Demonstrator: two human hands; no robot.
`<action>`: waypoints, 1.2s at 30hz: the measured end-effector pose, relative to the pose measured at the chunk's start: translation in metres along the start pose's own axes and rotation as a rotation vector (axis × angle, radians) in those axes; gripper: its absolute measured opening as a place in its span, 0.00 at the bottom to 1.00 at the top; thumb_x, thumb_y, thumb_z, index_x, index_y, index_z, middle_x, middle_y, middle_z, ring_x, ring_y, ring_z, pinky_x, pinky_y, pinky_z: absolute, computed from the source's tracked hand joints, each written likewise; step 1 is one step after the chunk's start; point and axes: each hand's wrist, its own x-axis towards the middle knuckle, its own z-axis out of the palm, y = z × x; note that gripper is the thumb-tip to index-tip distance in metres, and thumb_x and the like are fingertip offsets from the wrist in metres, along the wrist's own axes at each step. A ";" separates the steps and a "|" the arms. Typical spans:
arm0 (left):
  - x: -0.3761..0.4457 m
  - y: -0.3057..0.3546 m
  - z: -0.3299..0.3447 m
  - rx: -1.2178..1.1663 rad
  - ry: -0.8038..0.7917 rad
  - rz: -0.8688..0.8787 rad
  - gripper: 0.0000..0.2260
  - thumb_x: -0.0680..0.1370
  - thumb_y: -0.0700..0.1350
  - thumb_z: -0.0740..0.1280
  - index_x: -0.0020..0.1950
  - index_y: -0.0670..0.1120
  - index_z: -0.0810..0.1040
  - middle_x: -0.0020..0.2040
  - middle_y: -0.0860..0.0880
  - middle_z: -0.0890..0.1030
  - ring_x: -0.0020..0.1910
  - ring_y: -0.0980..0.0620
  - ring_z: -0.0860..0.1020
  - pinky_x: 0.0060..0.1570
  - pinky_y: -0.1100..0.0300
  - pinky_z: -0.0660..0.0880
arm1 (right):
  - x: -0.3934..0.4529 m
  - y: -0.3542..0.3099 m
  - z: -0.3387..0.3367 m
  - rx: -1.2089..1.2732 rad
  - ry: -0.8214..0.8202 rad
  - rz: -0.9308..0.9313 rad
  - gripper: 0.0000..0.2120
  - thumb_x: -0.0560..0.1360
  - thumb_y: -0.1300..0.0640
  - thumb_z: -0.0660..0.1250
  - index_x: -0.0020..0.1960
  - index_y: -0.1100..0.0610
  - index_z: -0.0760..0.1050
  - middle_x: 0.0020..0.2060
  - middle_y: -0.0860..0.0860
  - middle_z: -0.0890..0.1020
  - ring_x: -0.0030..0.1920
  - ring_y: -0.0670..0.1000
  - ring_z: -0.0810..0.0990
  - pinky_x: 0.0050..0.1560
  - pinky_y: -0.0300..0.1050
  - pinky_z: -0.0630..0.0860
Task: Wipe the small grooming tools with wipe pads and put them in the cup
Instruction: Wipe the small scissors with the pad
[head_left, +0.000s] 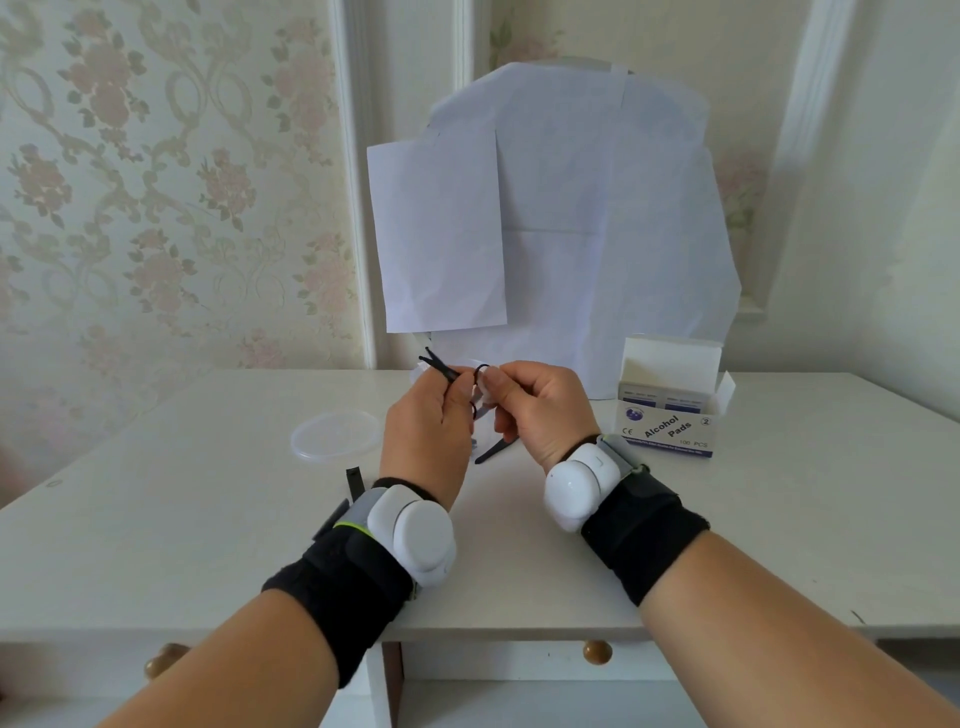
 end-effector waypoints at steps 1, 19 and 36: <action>0.000 0.000 0.000 0.021 0.006 0.014 0.13 0.82 0.47 0.60 0.38 0.48 0.73 0.29 0.54 0.72 0.29 0.56 0.70 0.29 0.69 0.65 | 0.001 0.000 -0.002 0.013 0.036 0.014 0.11 0.78 0.58 0.68 0.39 0.59 0.82 0.25 0.46 0.79 0.25 0.48 0.73 0.27 0.41 0.72; 0.000 -0.004 0.000 0.065 -0.022 0.057 0.17 0.79 0.53 0.62 0.37 0.43 0.77 0.29 0.39 0.75 0.34 0.40 0.73 0.31 0.55 0.67 | 0.006 0.000 -0.005 0.146 0.109 -0.028 0.14 0.83 0.58 0.59 0.52 0.64 0.81 0.43 0.50 0.87 0.45 0.50 0.85 0.47 0.43 0.82; -0.001 -0.006 0.003 0.052 -0.106 0.070 0.13 0.79 0.50 0.65 0.38 0.48 0.81 0.23 0.53 0.62 0.25 0.54 0.61 0.28 0.63 0.59 | 0.001 -0.007 -0.001 0.186 -0.040 -0.090 0.12 0.83 0.60 0.60 0.53 0.66 0.78 0.51 0.59 0.85 0.51 0.49 0.85 0.41 0.34 0.76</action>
